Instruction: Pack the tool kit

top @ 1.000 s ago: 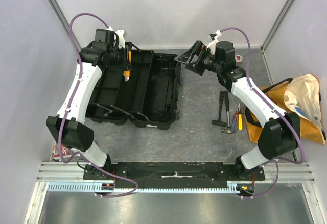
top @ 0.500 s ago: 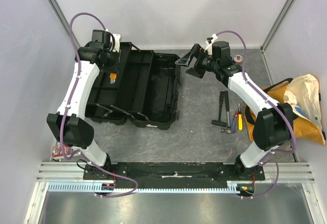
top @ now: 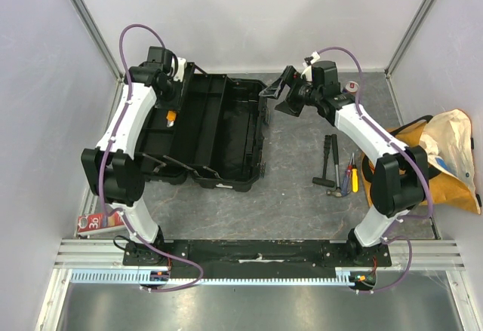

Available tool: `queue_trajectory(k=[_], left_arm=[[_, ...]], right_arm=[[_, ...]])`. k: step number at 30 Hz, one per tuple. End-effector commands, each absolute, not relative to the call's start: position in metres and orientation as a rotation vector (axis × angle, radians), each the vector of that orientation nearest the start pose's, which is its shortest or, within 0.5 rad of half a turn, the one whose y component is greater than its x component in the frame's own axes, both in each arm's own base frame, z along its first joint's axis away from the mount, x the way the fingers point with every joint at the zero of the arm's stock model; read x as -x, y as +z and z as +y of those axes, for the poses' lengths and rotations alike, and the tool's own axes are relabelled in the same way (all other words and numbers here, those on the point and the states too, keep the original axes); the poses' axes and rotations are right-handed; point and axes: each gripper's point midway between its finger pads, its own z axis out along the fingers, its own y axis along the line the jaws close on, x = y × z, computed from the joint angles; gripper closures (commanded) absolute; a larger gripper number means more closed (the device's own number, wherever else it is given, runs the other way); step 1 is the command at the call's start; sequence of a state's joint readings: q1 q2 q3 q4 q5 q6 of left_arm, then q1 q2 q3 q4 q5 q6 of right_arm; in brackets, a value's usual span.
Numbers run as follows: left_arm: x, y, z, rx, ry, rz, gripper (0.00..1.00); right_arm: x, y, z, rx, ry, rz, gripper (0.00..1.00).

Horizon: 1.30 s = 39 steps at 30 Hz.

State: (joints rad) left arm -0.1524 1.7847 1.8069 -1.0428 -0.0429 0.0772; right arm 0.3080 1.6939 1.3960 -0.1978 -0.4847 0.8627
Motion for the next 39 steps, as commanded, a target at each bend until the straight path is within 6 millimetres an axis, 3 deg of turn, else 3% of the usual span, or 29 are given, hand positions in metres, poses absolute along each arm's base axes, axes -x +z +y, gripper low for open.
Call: queue_trajectory(k=[1, 7, 14, 19, 25, 29, 32, 39], left_arm=[[-0.418, 0.22, -0.056, -0.319, 0.008, 2.512, 0.65], [-0.419, 0.214, -0.051, -0.291, 0.043, 2.536, 0.49], [-0.421, 0.227, -0.053, -0.268, 0.027, 2.511, 0.39], [-0.421, 0.254, -0.056, -0.225, 0.0, 2.45, 0.39], [-0.419, 0.291, -0.064, -0.193, -0.065, 2.352, 0.39], [-0.417, 0.314, -0.096, -0.208, -0.281, 2.264, 0.39], [-0.412, 0.327, -0.125, -0.27, -0.456, 2.194, 0.39], [-0.398, 0.35, -0.164, -0.348, -0.682, 2.102, 0.39]], right_arm=[[-0.435, 0.255, 0.254, -0.248, 1.211, 2.166, 0.07], [-0.439, 0.248, 0.252, -0.28, 1.209, 2.19, 0.07], [-0.443, 0.23, 0.232, -0.389, 1.125, 2.233, 0.08], [-0.441, 0.206, 0.193, -0.497, 0.891, 2.319, 0.08], [-0.427, 0.168, 0.119, -0.557, 0.369, 2.399, 0.07], [-0.403, 0.137, 0.076, -0.597, 0.078, 2.419, 0.07], [-0.383, 0.113, 0.055, -0.606, -0.074, 2.448, 0.07], [-0.352, 0.071, 0.054, -0.625, -0.092, 2.552, 0.12]])
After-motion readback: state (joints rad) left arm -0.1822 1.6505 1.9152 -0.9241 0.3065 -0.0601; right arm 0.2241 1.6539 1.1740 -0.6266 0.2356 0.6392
